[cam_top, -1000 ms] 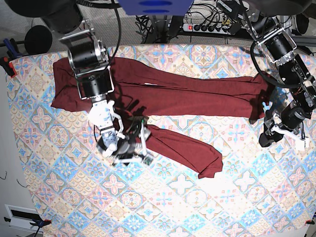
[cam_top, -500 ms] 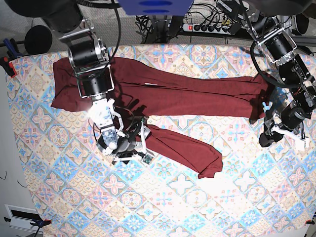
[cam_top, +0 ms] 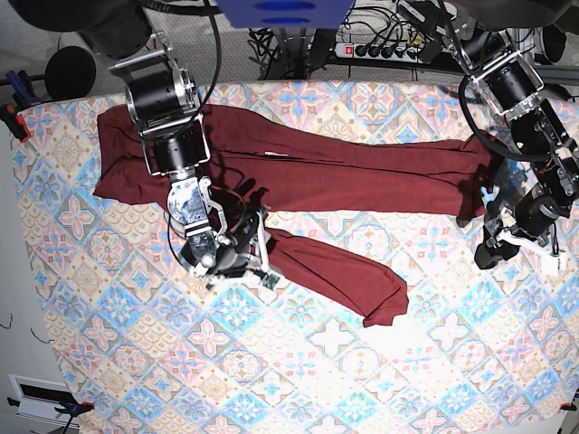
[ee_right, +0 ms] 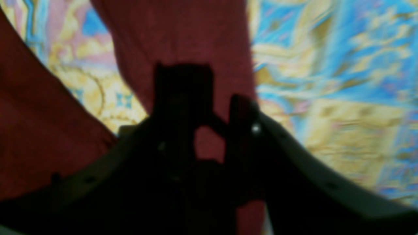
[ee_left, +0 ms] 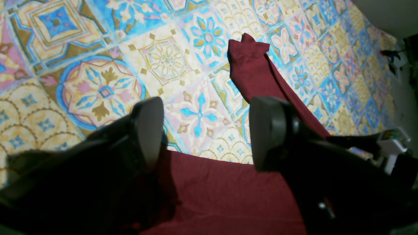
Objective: Layout the t-shirt on the table in an organized manner, then fold the t-shirt properly
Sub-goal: 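Grasp the sleeve with the right gripper and fold it onto the shirt body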
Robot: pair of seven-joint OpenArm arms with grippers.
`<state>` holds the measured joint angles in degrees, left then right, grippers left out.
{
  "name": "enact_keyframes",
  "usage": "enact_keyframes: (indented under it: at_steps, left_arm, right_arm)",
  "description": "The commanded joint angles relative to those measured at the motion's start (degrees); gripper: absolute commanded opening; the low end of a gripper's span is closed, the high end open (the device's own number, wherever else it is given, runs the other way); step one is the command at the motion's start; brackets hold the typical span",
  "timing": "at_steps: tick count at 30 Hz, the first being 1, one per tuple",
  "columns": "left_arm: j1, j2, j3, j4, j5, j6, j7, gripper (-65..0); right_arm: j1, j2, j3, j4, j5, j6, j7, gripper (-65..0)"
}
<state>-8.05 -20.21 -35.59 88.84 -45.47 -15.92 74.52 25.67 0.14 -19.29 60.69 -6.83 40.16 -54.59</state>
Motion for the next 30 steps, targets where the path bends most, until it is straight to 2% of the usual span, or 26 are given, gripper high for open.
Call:
enact_keyframes:
  at_steps: [1,5,8,12,17,26,30]
  left_arm:
    - [-0.96,-1.2,-0.14,0.96,-1.16,-0.21,-0.98,-24.7]
    - [-0.96,-1.2,-0.14,0.96,-1.16,-0.21,-0.98,-24.7]
    - [-0.96,-1.2,-0.14,0.96,-1.16,-0.21,-0.98,-24.7]
    - [-0.96,-1.2,-0.14,0.96,-1.16,-0.21,-0.98,-24.7]
    - [-0.96,-1.2,-0.14,0.96,-1.08,-0.21,-0.98,-24.7]
    - [-0.96,-1.2,-0.14,0.96,-0.99,-0.21,-0.98,-24.7]
    - [-0.96,-1.2,-0.14,0.96,-0.9,-0.21,-1.07,-24.7]
  right_arm:
    - [1.71,-0.19,-0.01,0.28,-0.25,-0.16,-0.14,-48.4]
    - [1.71,-0.19,-0.01,0.37,-0.25,-0.16,-0.14,-59.9]
    - [1.71,-0.19,0.08,2.22,-0.25,-0.16,-0.49,-65.0]
    - [-0.84,-0.1,0.26,9.95,-0.07,-0.16,-1.02,-64.3]
    - [-5.41,-0.1,0.17,20.15,-0.07,-0.16,-5.15,-64.3]
    - [-14.11,-0.1,0.08,33.51,0.02,-0.16,-6.38,-64.3]
    - [-17.8,-0.1,0.08,40.19,0.02,-0.16,-8.58,-64.3]
